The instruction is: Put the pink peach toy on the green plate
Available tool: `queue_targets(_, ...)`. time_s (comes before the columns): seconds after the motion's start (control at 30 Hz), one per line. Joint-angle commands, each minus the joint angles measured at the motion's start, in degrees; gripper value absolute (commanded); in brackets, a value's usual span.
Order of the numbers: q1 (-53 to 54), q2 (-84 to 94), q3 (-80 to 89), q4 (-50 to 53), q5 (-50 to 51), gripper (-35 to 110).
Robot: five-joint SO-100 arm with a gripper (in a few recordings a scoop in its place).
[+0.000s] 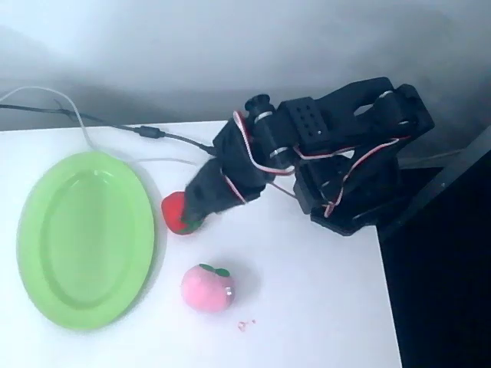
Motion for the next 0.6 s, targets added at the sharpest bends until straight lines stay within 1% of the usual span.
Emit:
queue_targets(0.0,-7.82,0.35,3.52,0.97,9.67,24)
queue_targets(0.13,-16.26,-0.62,8.35,0.00,16.00,28)
queue_targets(0.23,-19.95,-3.52,10.99,-7.12,17.67,31)
queue_targets(0.33,-21.18,-7.65,12.13,-15.56,18.37,36)
queue_targets(0.43,-21.09,-12.66,11.16,-21.80,18.02,37)
queue_targets(0.5,-21.01,-16.61,9.49,-24.26,18.28,38)
queue_targets(0.57,-21.18,-20.48,6.77,-24.61,18.02,38)
